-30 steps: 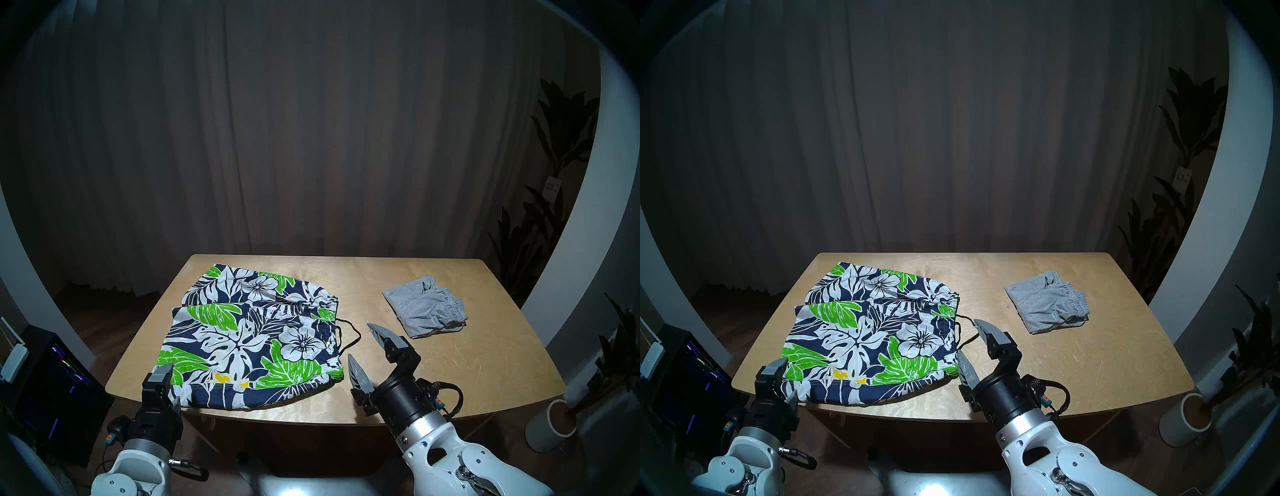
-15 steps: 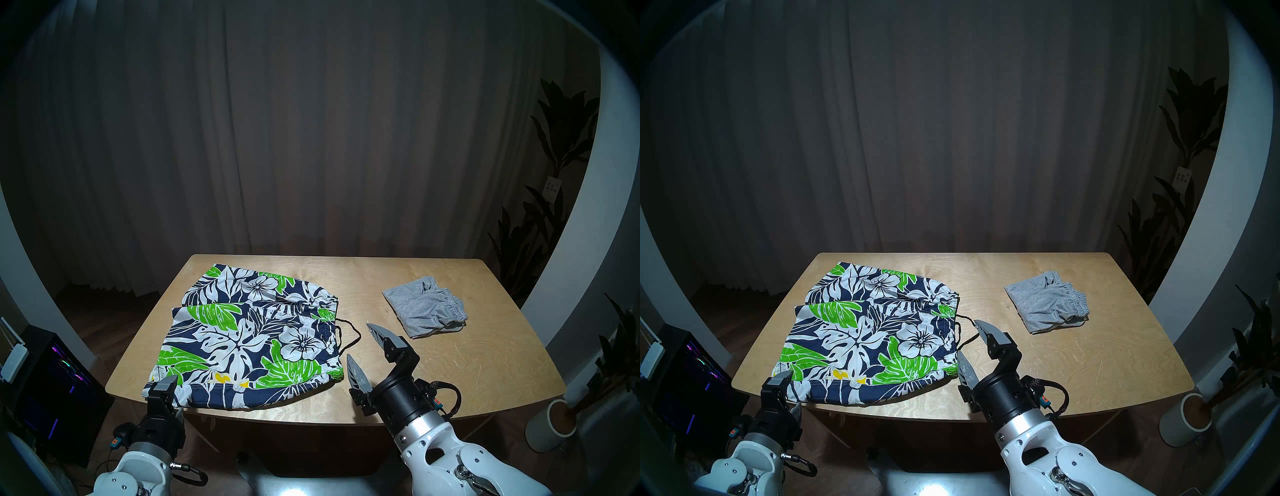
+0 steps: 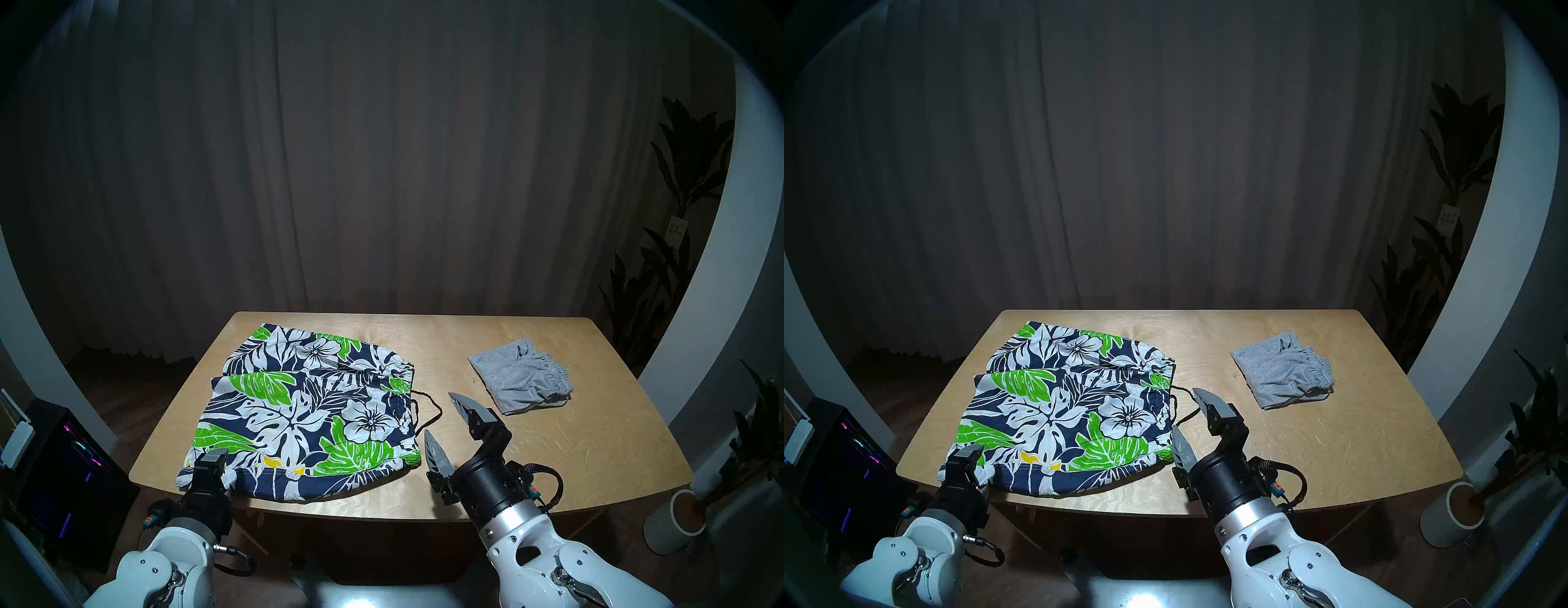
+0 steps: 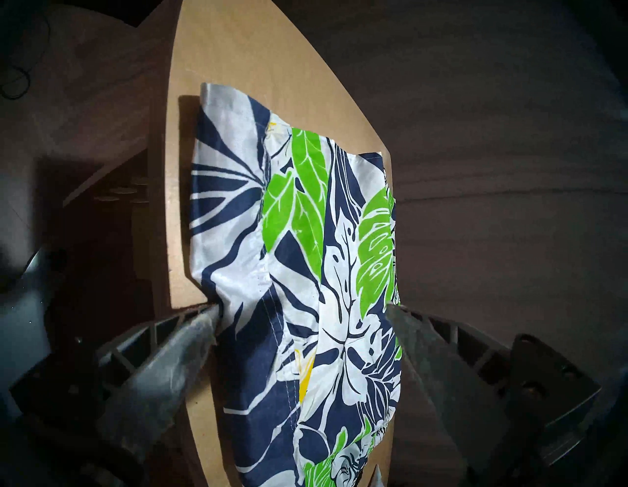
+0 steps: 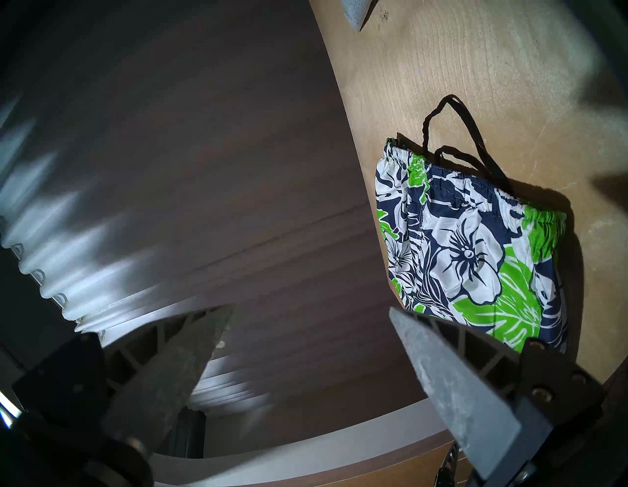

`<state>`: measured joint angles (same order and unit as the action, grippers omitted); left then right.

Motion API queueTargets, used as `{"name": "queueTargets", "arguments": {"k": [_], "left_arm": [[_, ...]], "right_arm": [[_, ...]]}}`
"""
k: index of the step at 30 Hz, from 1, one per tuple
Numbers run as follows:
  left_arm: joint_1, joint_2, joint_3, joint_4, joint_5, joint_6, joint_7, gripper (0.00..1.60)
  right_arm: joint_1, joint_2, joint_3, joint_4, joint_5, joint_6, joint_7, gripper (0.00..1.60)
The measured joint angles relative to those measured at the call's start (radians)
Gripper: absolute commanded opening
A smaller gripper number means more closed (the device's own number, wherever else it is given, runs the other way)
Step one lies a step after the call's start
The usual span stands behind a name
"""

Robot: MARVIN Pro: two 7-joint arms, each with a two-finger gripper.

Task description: Fold pants twice and stack them

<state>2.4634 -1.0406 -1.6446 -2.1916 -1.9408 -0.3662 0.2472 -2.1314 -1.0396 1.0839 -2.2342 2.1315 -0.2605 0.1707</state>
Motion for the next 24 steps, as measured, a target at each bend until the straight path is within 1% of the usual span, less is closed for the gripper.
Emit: {"name": "queueTargets", "arguments": {"k": [6, 13, 19, 24], "left_arm": [[-0.019, 0.011, -0.004, 0.001, -0.002, 0.01, 0.05, 1.6], [-0.02, 0.012, -0.011, 0.0, -0.003, 0.012, 0.084, 1.6], [-0.016, 0.01, -0.019, -0.002, -0.006, 0.011, 0.092, 1.6], [-0.011, 0.009, -0.027, -0.003, -0.015, 0.013, 0.092, 1.6]], "right_arm": [[0.011, 0.0, -0.01, 0.003, 0.0, -0.008, -0.009, 1.6], [0.026, 0.002, -0.026, 0.014, 0.012, -0.016, -0.036, 1.6], [0.038, 0.003, -0.039, 0.032, 0.021, -0.021, -0.041, 1.6], [0.055, 0.003, -0.057, 0.067, 0.017, -0.024, -0.035, 1.6]]}}
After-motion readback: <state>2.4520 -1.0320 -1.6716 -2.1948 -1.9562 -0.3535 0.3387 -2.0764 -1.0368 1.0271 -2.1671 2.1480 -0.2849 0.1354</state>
